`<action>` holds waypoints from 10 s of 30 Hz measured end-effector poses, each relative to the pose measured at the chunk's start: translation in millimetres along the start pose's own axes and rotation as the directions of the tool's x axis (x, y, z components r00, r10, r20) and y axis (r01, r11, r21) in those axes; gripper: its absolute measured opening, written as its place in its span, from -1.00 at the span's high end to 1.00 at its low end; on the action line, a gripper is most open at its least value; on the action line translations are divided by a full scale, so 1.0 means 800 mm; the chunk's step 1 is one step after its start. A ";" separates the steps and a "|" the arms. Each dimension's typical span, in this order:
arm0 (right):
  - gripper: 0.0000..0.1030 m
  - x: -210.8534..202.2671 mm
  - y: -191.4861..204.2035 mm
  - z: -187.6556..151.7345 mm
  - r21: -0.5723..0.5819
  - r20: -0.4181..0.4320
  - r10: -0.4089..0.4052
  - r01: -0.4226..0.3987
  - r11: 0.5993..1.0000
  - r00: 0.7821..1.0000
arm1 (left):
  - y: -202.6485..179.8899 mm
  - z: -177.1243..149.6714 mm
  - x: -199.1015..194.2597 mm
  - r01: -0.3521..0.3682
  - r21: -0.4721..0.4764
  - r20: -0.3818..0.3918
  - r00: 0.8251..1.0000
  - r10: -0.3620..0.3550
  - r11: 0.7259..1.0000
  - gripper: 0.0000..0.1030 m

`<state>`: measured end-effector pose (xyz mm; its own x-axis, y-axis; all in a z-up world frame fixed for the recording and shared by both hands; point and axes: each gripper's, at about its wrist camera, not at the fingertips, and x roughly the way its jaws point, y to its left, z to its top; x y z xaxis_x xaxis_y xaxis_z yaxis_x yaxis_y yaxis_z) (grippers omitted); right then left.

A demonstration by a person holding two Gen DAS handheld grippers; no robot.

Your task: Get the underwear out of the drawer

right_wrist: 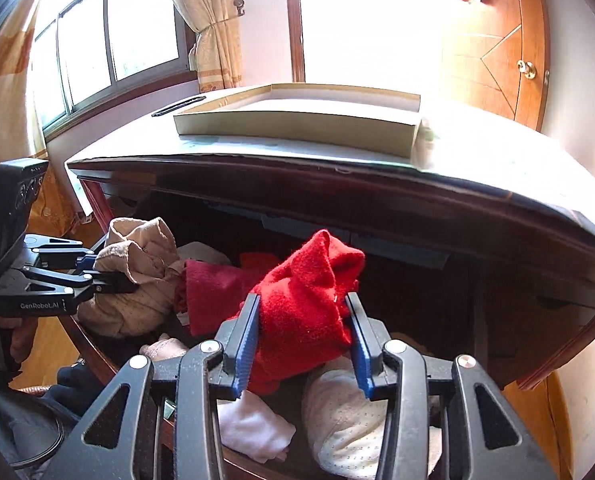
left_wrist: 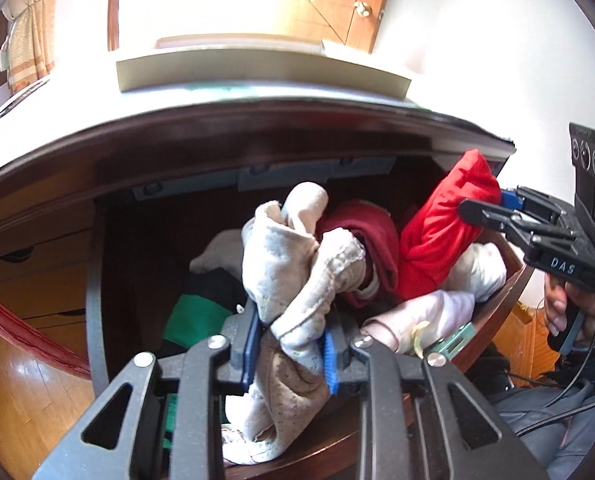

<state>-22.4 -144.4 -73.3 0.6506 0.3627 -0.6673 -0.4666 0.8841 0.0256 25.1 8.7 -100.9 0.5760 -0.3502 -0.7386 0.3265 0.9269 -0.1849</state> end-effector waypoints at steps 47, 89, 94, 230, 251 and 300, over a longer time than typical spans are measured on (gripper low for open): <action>0.20 -0.063 0.007 0.035 -0.078 0.194 -0.024 0.040 0.996 0.981 | -0.008 0.038 -0.082 0.040 -0.019 0.328 0.944 -0.032 0.999 0.53; 0.20 -0.088 -0.009 0.135 -0.197 0.320 -0.014 0.081 0.977 0.947 | -0.026 0.171 -0.102 -0.105 0.049 0.452 0.889 0.072 0.993 0.53; 0.20 -0.085 -0.015 0.151 -0.207 0.326 -0.024 0.095 0.974 0.945 | -0.031 0.192 -0.092 -0.155 0.063 0.455 0.884 0.110 0.986 0.53; -0.48 -0.036 -0.048 0.017 -0.226 -0.169 -0.005 -0.034 0.974 0.986 | -0.099 0.088 0.047 0.019 0.181 -0.010 1.000 -0.017 0.983 -0.28; -0.26 0.063 -0.040 -0.019 -0.217 -0.480 0.038 -0.160 0.963 0.876 | -0.110 0.072 0.124 0.119 0.273 -0.307 0.951 -0.030 0.955 -0.28; 0.37 0.046 -0.047 -0.055 -0.099 -0.375 0.074 -0.119 0.988 0.924 | -0.069 0.059 0.066 0.069 0.228 -0.249 0.968 -0.011 0.971 0.61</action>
<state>-6.8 -177.3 -131.6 0.3419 0.2897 -0.8940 -0.5973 0.8014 0.0313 72.7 -67.5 -99.5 0.3675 -0.3154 -0.8749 0.5277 0.8454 -0.0831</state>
